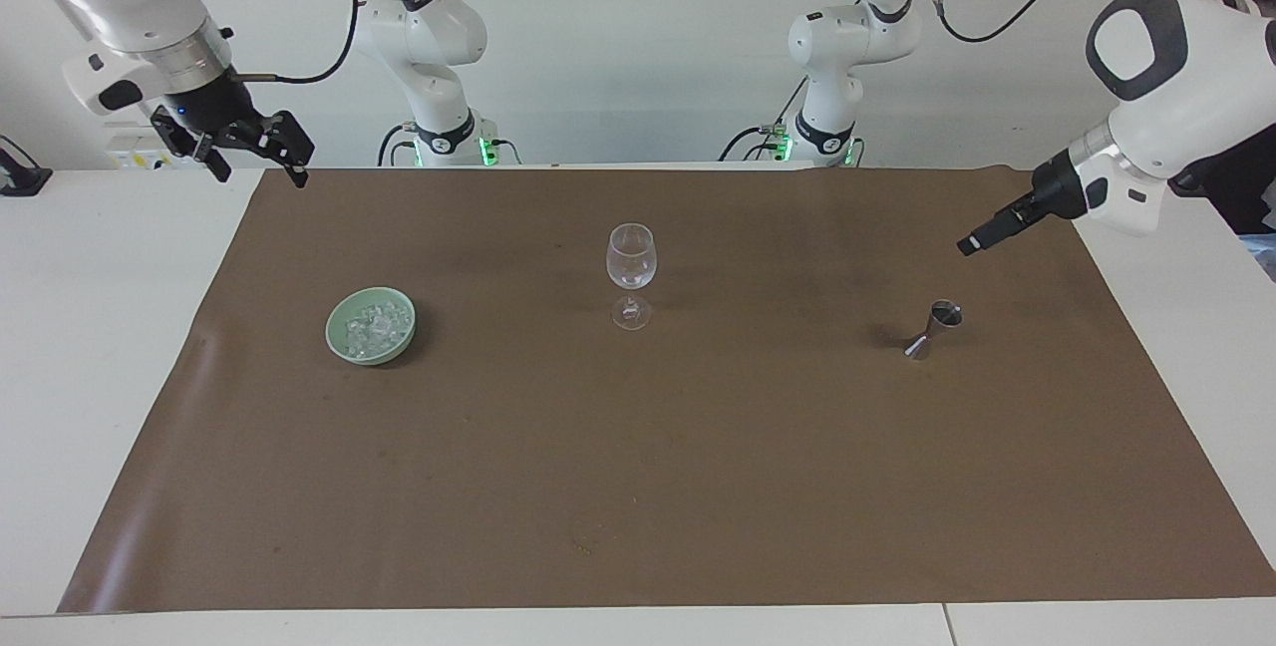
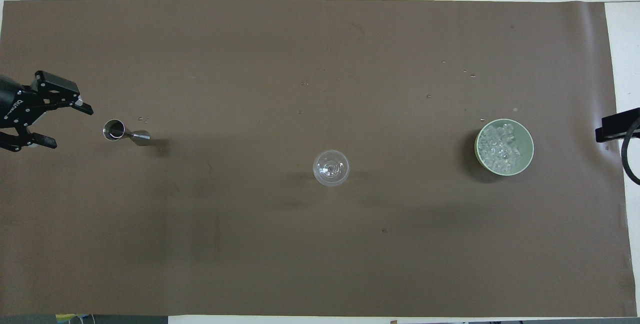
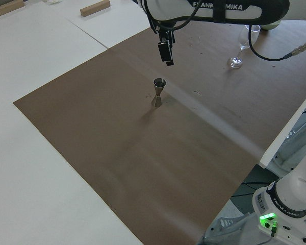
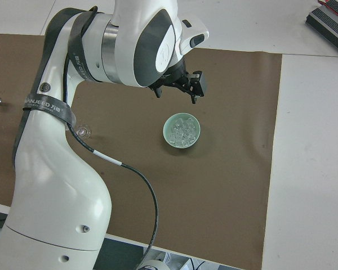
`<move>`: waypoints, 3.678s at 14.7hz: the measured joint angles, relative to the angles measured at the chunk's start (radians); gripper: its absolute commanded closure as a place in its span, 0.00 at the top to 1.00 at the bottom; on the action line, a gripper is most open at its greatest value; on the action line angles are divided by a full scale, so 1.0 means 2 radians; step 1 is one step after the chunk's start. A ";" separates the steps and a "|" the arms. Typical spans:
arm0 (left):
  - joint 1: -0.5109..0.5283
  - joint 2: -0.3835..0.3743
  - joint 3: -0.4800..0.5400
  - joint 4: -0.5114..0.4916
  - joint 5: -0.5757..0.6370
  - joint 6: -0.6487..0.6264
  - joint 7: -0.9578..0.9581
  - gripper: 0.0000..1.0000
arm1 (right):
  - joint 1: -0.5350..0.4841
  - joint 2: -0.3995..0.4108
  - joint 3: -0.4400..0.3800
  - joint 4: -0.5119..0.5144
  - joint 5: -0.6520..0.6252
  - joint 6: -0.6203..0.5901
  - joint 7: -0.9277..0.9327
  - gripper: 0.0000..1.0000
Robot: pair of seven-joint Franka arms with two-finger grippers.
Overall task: Pour wine and add ice with both arms
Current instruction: 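Reach the left gripper toward the silver jigger, then close the left gripper around the silver jigger, then lift the jigger with the left gripper and carry it to the glass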
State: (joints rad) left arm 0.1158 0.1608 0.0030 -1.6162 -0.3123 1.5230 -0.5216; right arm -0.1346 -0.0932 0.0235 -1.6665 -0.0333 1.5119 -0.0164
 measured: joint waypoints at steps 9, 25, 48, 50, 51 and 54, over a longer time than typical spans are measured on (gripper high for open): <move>0.081 0.116 0.007 0.009 -0.147 0.091 -0.192 1.00 | 0.000 0.000 0.000 0.000 0.000 0.000 0.000 1.00; 0.104 0.118 0.004 -0.164 -0.292 0.202 -0.127 1.00 | 0.000 0.000 0.000 0.000 0.000 0.000 0.000 1.00; 0.100 0.090 0.001 -0.217 -0.365 0.196 -0.122 0.00 | 0.000 0.000 0.000 0.000 0.000 0.000 0.000 1.00; 0.106 0.088 0.001 -0.217 -0.367 0.186 -0.121 0.00 | 0.000 0.000 0.000 0.000 0.000 0.000 0.000 1.00; 0.107 0.087 0.001 -0.218 -0.367 0.184 -0.121 0.00 | 0.000 0.000 0.000 0.000 0.000 0.000 0.000 1.00; 0.109 0.084 0.002 -0.218 -0.367 0.165 -0.120 0.00 | 0.000 0.000 0.000 0.000 0.000 0.000 0.000 1.00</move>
State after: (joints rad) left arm 0.3337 0.3281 0.0069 -2.0524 -1.0459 1.8521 -0.7618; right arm -0.1346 -0.0932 0.0234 -1.6665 -0.0333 1.5119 -0.0164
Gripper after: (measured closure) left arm 0.771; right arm 0.000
